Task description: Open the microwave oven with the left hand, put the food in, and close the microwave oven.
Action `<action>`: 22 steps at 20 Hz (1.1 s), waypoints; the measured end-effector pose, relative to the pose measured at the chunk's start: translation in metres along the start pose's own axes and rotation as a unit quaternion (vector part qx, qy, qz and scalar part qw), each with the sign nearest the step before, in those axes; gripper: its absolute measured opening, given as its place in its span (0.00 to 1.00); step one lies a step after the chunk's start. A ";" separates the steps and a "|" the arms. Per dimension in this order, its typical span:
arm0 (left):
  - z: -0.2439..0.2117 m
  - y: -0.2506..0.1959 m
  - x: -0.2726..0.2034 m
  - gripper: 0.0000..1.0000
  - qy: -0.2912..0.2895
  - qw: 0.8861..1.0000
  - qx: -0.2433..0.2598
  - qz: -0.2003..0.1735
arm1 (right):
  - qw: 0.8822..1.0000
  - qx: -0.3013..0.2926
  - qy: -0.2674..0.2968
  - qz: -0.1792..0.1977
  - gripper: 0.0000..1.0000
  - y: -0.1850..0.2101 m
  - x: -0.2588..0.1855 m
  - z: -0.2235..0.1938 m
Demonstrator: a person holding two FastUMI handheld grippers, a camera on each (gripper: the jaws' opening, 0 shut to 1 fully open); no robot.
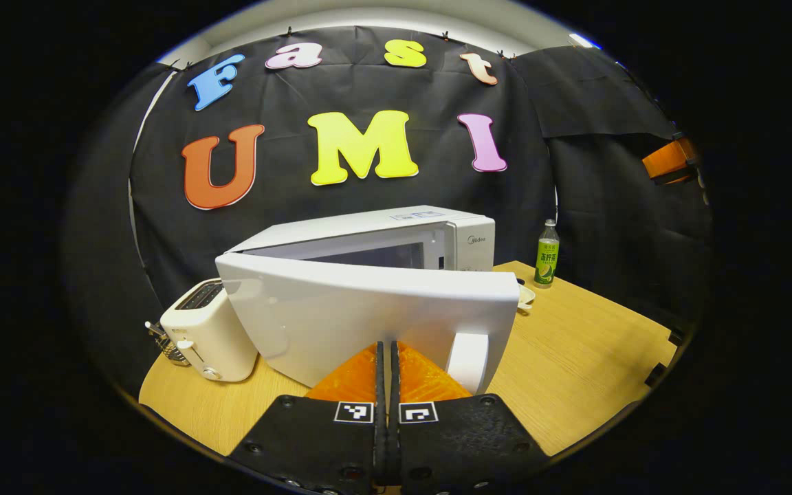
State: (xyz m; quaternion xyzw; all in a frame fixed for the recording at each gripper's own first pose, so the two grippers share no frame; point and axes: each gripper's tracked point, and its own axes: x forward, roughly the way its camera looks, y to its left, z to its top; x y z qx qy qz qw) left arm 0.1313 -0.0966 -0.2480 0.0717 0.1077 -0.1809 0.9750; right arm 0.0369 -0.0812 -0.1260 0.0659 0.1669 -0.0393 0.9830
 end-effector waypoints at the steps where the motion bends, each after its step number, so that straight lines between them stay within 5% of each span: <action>1: 0.002 -0.003 0.005 0.00 -0.001 1.000 -0.001 -0.003 | 1.000 0.002 0.001 -0.001 0.92 -0.002 0.001 0.001; 3: 0.006 -0.013 0.017 0.00 -0.004 1.000 -0.004 -0.010 | 1.000 0.004 0.001 -0.003 0.92 -0.007 0.003 0.002; 4: 0.007 -0.020 0.022 0.10 -0.003 1.000 -0.004 -0.014 | 1.000 0.004 0.001 -0.003 0.92 -0.008 0.004 0.003; 5: 0.009 -0.026 0.028 0.00 -0.005 1.000 -0.002 -0.017 | 1.000 0.005 0.002 -0.005 0.92 -0.010 0.005 0.003; 6: 0.010 -0.029 0.033 0.00 -0.005 1.000 0.000 -0.019 | 1.000 0.005 0.002 -0.006 1.00 -0.013 0.005 0.004; 8: 0.010 -0.033 0.044 0.00 -0.001 1.000 -0.003 -0.020 | 1.000 0.009 0.005 -0.008 0.92 -0.017 0.006 0.004; 18: 0.022 -0.042 0.103 0.00 -0.004 1.000 -0.013 -0.022 | 1.000 0.005 0.000 -0.012 0.92 -0.025 0.004 0.014; 19: 0.022 -0.044 0.108 0.10 -0.003 1.000 -0.014 -0.022 | 1.000 0.004 0.000 -0.011 0.92 -0.024 0.004 0.014; 20: 0.022 -0.045 0.113 0.00 -0.003 1.000 -0.015 -0.021 | 1.000 0.004 0.000 -0.011 0.92 -0.024 0.004 0.014; 22: 0.024 -0.043 0.122 0.00 -0.004 1.000 -0.021 -0.018 | 1.000 0.006 0.003 -0.012 0.92 -0.024 0.003 0.013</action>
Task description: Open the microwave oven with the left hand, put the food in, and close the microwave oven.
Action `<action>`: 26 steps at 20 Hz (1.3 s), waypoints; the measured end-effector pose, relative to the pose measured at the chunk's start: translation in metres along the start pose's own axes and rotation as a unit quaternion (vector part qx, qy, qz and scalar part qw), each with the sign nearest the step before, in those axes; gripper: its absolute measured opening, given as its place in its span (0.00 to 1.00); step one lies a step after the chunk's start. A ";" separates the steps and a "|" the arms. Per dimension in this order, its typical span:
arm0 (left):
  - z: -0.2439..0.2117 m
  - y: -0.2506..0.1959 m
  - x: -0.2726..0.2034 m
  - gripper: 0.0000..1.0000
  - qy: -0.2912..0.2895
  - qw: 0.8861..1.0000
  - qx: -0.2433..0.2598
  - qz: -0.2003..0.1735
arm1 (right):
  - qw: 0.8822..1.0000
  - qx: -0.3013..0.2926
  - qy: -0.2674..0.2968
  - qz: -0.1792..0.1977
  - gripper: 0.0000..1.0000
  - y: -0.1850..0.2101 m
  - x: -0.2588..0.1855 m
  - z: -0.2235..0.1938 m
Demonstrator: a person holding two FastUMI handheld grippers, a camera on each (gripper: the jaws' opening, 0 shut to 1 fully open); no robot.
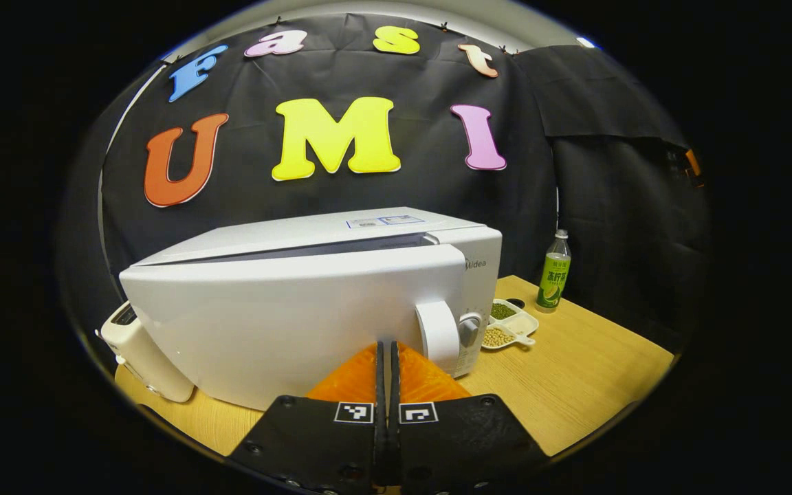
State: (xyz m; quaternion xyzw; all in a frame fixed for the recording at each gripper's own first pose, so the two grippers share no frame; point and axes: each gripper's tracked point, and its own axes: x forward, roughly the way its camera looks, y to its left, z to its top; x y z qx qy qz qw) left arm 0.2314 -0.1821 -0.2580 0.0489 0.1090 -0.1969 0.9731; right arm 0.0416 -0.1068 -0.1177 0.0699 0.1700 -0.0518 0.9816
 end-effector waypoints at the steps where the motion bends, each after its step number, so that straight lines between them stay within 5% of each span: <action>1: 0.000 -0.001 0.004 0.00 -0.001 1.000 -0.002 0.001 | 1.000 0.000 0.002 0.000 0.92 0.000 -0.001 -0.002; 4: 0.003 0.000 0.017 0.00 -0.002 1.000 -0.004 0.006 | 1.000 -0.002 0.002 -0.004 0.92 -0.004 -0.002 0.000; 5: 0.003 0.001 0.022 0.00 0.001 1.000 -0.006 0.010 | 1.000 -0.002 0.001 -0.006 1.00 -0.004 -0.003 0.000; 6: 0.003 0.002 0.023 0.00 -0.002 1.000 -0.009 0.012 | 1.000 -0.002 0.001 -0.008 0.92 -0.006 -0.004 -0.001; 17: 0.001 -0.002 0.037 0.00 0.019 0.999 -0.030 0.002 | 1.000 -0.002 -0.003 -0.005 0.92 0.003 -0.013 0.002; 18: -0.003 0.002 0.034 0.00 0.025 0.999 -0.024 0.013 | 1.000 -0.002 -0.006 -0.003 1.00 0.006 -0.015 0.004; 21: 0.015 0.007 0.012 0.00 0.005 0.999 -0.027 0.021 | 1.000 -0.014 -0.013 -0.004 1.00 0.011 -0.020 0.003; 22: 0.019 0.007 0.002 0.00 0.001 0.999 -0.030 0.023 | 1.000 -0.015 -0.014 -0.001 0.92 0.015 -0.022 0.003; 23: 0.024 0.012 -0.008 0.00 -0.008 0.999 -0.028 0.030 | 1.000 -0.018 -0.015 0.001 1.00 0.018 -0.024 0.001; 25: 0.030 0.022 -0.026 0.00 -0.016 0.998 -0.015 0.052 | 1.000 -0.023 -0.015 0.004 0.92 0.022 -0.025 -0.001; 26: 0.031 0.026 -0.038 0.32 -0.016 0.998 -0.006 0.063 | 1.000 -0.022 -0.015 0.008 0.92 0.026 -0.027 -0.002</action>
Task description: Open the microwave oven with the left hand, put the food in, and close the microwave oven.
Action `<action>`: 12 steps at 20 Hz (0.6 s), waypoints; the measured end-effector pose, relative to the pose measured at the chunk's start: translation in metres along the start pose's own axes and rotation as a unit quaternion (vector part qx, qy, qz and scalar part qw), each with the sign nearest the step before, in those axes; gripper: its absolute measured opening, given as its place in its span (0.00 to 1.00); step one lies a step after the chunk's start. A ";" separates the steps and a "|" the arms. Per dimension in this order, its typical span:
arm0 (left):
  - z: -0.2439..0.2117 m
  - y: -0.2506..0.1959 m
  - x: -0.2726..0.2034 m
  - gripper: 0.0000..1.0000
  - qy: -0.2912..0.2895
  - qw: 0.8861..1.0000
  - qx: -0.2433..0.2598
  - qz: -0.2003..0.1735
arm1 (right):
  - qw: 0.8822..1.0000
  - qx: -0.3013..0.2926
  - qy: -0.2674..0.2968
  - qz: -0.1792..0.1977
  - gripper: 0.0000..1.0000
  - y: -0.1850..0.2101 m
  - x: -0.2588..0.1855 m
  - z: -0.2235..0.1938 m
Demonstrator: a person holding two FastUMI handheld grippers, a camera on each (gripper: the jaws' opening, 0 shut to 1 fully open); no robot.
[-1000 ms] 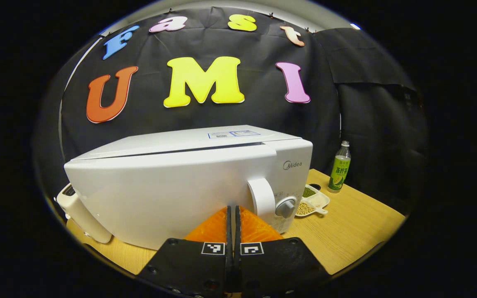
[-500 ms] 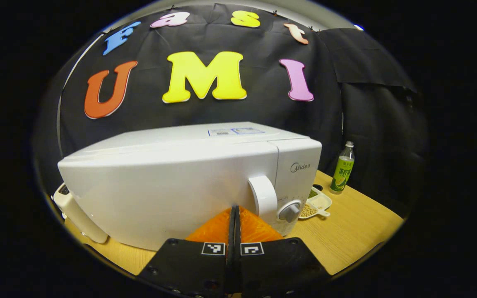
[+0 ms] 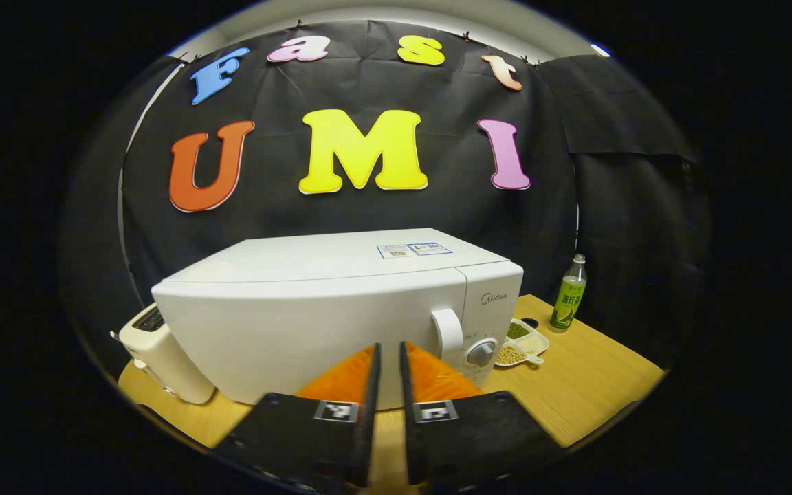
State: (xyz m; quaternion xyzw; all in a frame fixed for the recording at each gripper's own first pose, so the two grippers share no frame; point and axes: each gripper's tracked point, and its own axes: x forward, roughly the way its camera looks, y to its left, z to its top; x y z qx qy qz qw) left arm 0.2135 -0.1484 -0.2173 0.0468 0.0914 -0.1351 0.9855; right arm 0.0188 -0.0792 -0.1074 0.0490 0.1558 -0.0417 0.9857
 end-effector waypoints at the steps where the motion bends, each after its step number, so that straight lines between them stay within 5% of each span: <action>1: 0.004 0.009 -0.010 0.64 -0.002 1.000 0.012 0.015 | 1.000 0.004 -0.001 0.005 0.92 0.004 -0.001 -0.001; 2: 0.005 0.013 -0.019 0.96 -0.004 0.999 0.022 0.023 | 1.000 0.005 0.001 0.008 0.92 0.008 -0.002 -0.002; 3: 0.006 0.010 -0.030 0.94 -0.003 0.999 0.025 0.022 | 1.000 0.004 0.000 0.013 1.00 0.011 -0.004 -0.004; 5: 0.013 0.004 -0.052 0.95 -0.007 1.000 0.016 0.014 | 1.000 -0.002 -0.009 0.012 1.00 0.013 -0.011 -0.001; 6: 0.019 0.001 -0.066 0.95 -0.012 1.000 0.010 0.013 | 1.000 -0.006 -0.014 0.012 0.92 0.015 -0.014 -0.001; 7: 0.027 0.004 -0.081 0.97 -0.017 1.000 0.007 0.021 | 1.000 -0.010 -0.019 0.010 1.00 0.017 -0.018 0.000; 8: 0.036 0.008 -0.096 0.96 -0.024 0.999 0.006 0.031 | 1.000 -0.012 -0.024 0.008 0.92 0.018 -0.022 0.001; 12: 0.074 0.023 -0.162 0.96 -0.053 0.998 0.000 0.043 | 0.999 -0.009 -0.048 0.007 1.00 0.028 -0.039 0.006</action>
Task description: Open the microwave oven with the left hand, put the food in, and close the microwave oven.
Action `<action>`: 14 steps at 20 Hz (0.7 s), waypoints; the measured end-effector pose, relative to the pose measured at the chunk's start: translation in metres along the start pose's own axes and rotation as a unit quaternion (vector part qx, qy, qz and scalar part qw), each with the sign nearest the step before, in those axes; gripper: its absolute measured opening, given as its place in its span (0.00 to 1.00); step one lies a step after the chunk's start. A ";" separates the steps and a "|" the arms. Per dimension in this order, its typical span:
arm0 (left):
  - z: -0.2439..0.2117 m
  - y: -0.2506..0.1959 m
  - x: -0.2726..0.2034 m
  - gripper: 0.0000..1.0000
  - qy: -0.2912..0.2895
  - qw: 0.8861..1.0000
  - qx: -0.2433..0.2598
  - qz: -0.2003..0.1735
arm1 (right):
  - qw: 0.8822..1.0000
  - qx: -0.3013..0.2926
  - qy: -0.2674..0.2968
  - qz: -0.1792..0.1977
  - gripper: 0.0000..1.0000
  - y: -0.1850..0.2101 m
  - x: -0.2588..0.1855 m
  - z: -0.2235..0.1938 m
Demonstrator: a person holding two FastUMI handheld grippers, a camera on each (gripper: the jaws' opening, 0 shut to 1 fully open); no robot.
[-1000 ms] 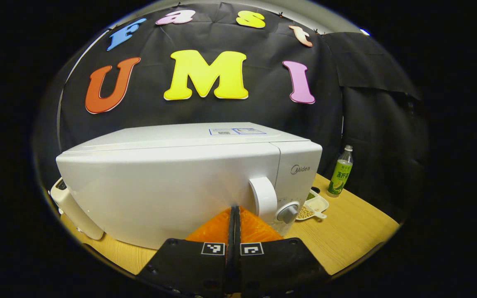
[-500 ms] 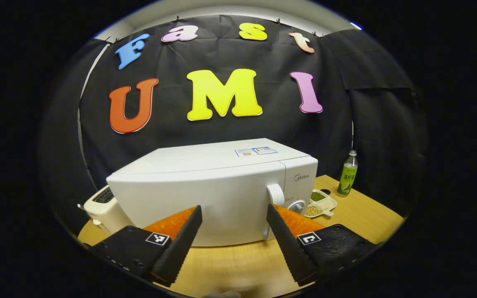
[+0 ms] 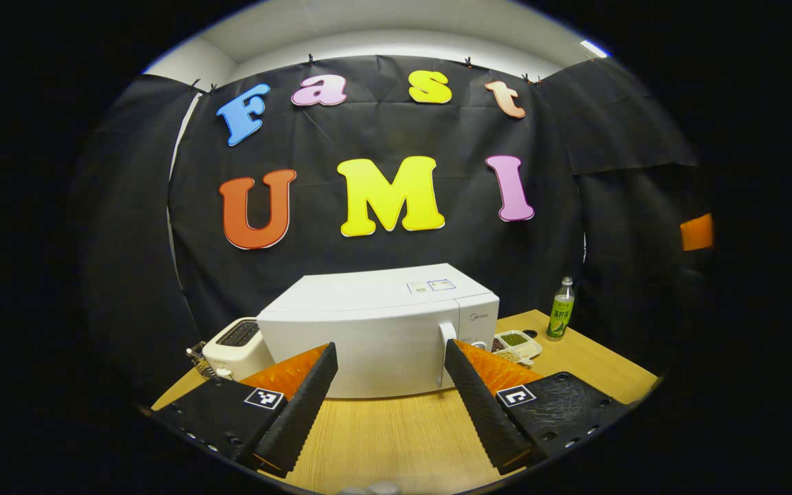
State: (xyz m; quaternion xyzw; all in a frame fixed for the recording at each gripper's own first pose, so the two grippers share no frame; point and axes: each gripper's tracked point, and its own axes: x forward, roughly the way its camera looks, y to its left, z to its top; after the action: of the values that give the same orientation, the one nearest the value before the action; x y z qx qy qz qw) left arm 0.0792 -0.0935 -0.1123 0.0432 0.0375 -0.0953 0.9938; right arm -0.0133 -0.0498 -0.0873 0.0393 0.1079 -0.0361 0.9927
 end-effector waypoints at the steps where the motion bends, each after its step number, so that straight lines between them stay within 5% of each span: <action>1: 0.009 0.006 -0.015 0.96 -0.004 1.000 -0.002 0.001 | 1.000 0.003 -0.005 0.001 0.92 0.004 -0.004 0.000; 6: 0.052 0.046 -0.088 0.96 -0.031 0.999 -0.007 0.033 | 0.999 0.020 -0.030 0.007 0.92 0.019 -0.020 0.002; 7: 0.057 0.053 -0.101 0.96 -0.035 0.999 -0.011 0.041 | 0.999 0.022 -0.033 0.007 1.00 0.020 -0.023 0.001; 10: 0.071 0.067 -0.129 0.96 -0.042 0.997 -0.021 0.056 | 0.999 0.033 -0.042 0.010 1.00 0.027 -0.030 0.003; 11: 0.074 0.072 -0.137 0.96 -0.043 0.997 -0.023 0.061 | 0.998 0.036 -0.046 0.010 0.92 0.028 -0.032 0.005; 12: 0.078 0.073 -0.142 0.96 -0.044 0.997 -0.025 0.061 | 0.998 0.035 -0.052 0.012 1.00 0.030 -0.034 0.008; 14: 0.087 0.079 -0.150 0.96 -0.046 0.997 -0.022 0.065 | 0.998 0.031 -0.063 0.008 0.92 0.029 -0.039 0.016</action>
State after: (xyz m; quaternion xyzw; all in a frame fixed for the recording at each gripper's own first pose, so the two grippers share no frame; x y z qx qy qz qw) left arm -0.0463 0.0039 -0.0071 0.0189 -0.0092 -0.0314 0.9993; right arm -0.0456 -0.0195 -0.0613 0.0683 0.0438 -0.0336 0.9961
